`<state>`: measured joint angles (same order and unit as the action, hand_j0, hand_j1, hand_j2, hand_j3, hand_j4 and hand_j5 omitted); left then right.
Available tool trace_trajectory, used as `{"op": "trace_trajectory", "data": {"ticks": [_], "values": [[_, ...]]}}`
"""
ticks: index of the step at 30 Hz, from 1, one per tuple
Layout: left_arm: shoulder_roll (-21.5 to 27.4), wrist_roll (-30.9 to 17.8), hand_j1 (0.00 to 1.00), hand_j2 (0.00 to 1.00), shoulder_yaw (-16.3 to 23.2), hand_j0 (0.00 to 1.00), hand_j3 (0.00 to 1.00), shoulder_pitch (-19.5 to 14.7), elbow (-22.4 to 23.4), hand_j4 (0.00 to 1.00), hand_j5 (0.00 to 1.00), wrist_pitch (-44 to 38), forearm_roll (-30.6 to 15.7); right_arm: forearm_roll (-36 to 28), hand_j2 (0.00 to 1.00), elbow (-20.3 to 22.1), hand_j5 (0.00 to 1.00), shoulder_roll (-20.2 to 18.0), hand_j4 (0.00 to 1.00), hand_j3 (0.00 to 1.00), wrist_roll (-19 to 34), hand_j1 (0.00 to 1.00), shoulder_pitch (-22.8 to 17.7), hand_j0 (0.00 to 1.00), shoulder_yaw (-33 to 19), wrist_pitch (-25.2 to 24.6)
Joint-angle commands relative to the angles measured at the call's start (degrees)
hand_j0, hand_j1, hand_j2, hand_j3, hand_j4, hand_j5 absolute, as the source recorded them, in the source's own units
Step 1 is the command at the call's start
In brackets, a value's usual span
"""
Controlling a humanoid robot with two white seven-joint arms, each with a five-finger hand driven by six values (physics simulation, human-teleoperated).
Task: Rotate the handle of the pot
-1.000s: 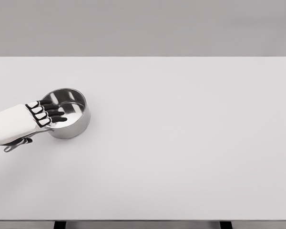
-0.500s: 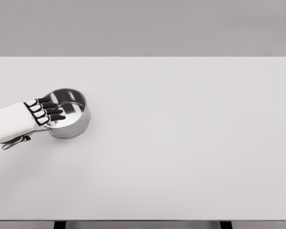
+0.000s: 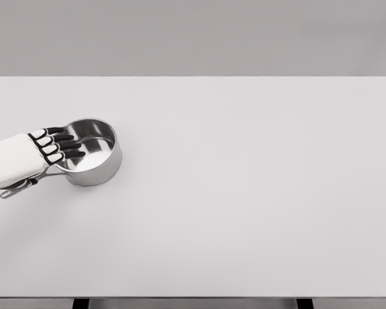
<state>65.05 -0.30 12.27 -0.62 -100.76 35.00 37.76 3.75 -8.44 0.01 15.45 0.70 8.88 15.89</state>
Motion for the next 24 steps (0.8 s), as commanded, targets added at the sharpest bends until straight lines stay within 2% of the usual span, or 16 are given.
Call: {"op": "trace_trajectory", "data": {"ticks": [1, 11, 19, 24], "values": [[0.1, 0.0, 1.00, 1.00, -0.1, 1.00, 1.00, 0.0, 0.1, 1.00, 1.00, 0.0, 0.2, 0.0, 1.00, 0.0, 1.00, 0.0, 1.00, 1.00, 0.0, 1.00, 0.0, 1.00, 0.0, 0.0], [0.2, 0.0, 1.00, 1.00, -1.3, 1.00, 1.00, 0.0, -0.3, 1.00, 1.00, 0.0, 0.1, 0.0, 1.00, 0.0, 1.00, 0.0, 1.00, 1.00, 0.0, 1.00, 0.0, 1.00, 0.0, 0.0], [2.0, 0.1, 1.00, 1.00, -1.3, 1.00, 1.00, 1.1, -0.5, 1.00, 1.00, 0.0, -5.1, 0.0, 1.00, 0.0, 1.00, 0.0, 1.00, 1.00, 0.0, 1.00, 0.0, 1.00, 0.0, 0.0], [1.7, 0.2, 1.00, 1.00, -1.6, 1.00, 1.00, 3.1, -0.4, 1.00, 1.00, 0.0, -5.0, 0.0, 1.00, 0.0, 1.00, 0.0, 1.00, 1.00, 0.0, 1.00, 0.0, 1.00, 0.0, 0.0]]}}
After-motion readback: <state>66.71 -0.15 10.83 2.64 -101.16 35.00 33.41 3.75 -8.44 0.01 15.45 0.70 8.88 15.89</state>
